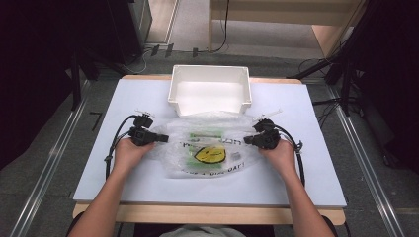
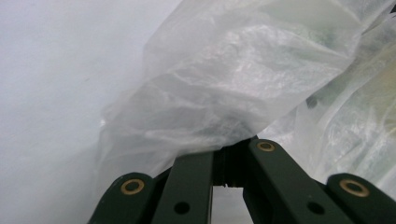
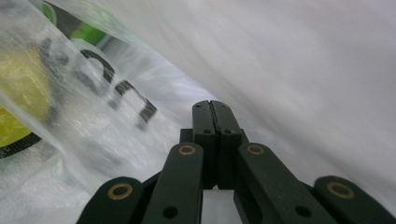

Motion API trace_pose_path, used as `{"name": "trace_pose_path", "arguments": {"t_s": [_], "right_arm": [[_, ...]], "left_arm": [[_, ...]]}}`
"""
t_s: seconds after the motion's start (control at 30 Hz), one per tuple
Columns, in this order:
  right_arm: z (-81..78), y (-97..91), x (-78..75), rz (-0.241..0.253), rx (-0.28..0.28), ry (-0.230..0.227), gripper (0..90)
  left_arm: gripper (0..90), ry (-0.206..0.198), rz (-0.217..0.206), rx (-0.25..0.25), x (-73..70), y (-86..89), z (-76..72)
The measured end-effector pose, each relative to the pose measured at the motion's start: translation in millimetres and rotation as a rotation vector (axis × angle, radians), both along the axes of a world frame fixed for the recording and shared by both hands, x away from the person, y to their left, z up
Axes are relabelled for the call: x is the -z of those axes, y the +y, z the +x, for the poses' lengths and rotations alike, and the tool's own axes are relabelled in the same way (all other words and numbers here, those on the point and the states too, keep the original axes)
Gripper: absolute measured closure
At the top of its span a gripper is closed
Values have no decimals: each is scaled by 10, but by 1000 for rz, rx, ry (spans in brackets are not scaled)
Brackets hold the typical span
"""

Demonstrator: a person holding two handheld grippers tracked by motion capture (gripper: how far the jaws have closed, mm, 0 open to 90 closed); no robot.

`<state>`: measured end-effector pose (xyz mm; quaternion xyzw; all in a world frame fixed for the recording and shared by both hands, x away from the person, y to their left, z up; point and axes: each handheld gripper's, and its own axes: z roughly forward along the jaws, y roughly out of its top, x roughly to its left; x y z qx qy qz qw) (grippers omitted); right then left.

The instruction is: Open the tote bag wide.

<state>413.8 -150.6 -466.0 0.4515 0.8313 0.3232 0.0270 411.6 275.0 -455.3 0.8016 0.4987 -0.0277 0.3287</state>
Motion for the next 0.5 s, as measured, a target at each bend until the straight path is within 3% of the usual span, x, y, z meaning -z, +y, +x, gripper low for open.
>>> {"name": "trace_pose_path", "arguments": {"t_s": [0.13,0.3,0.5], "right_arm": [[-16,-124,1,0,41,11,900],[-36,-249,-7,-24,88,13,900],[-71,-392,-7,-25,123,17,900]], "left_arm": [[900,-10,27,-24,-17,44,-22],[900,-2,21,-54,-18,106,-27],[900,-23,43,-77,-27,154,-62]]}}
